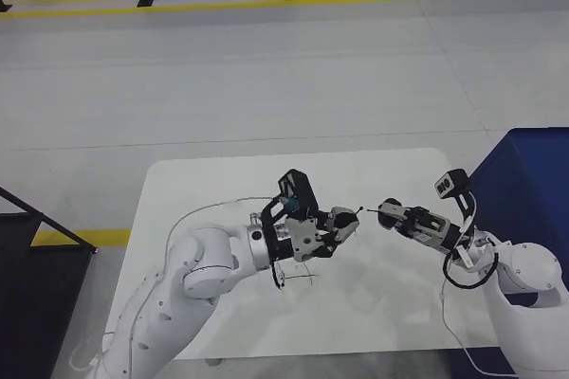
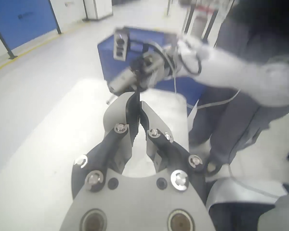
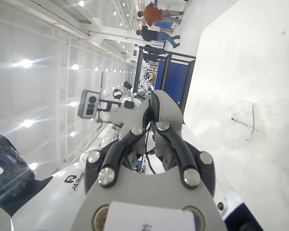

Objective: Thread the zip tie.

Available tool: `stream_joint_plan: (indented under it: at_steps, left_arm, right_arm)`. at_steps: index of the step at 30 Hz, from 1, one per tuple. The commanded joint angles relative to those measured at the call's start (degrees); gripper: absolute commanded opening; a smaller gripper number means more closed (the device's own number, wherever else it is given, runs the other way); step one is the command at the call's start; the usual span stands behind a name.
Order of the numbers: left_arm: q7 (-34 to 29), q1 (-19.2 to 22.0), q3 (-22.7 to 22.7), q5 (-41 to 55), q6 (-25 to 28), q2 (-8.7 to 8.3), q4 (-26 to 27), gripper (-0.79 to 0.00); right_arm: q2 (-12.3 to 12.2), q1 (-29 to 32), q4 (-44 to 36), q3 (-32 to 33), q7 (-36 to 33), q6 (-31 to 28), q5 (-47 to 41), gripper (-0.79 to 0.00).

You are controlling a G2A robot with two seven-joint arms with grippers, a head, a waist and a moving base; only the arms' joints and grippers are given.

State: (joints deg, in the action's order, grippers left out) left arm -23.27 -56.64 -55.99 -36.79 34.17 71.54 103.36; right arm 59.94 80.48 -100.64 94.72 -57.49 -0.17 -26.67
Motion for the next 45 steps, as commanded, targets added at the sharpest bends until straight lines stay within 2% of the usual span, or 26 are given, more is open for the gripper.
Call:
stream_joint_plan:
  at_steps: [1,7,12,18,27,45]
  left_arm:
    - [3.6,-1.4,-1.6,5.5,1.3,-0.06,-1.5,-0.785]
    - [3.6,-1.4,-1.6,5.5,1.3,-0.06,-1.5,-0.785]
    - [3.4,-1.9,-0.4,4.3,-0.4,0.13,-2.0,-0.785]
    - [1.6,-0.9,1.2,3.0,-3.7,0.53,-2.8,-0.785]
    - [0.2,-1.1,4.0,5.7,-3.6,1.09,-3.0,-0.785]
    - [1.8,1.2,6.9,3.0,-5.1,2.41,-6.2,-0.785]
  right_arm:
    - [-0.1,0.4,-0.1,-0.3,-0.5,-0.1,0.5,-0.785]
    - [-0.1,0.8,-0.6,-0.8,-0.7,-0.1,0.7,-0.785]
    - [-0.8,1.0,-1.6,-1.2,-9.8,6.3,-1.1,-0.785]
    - [-1.5,0.3,-0.6,0.8,-14.3,10.0,-4.1,-0.785]
    - [-1.9,0.0,0.0,0.5,-13.3,9.7,-3.9,-0.785]
    - [-2.0,0.0,0.2,0.3,-13.0,9.9,-4.2,-0.785]
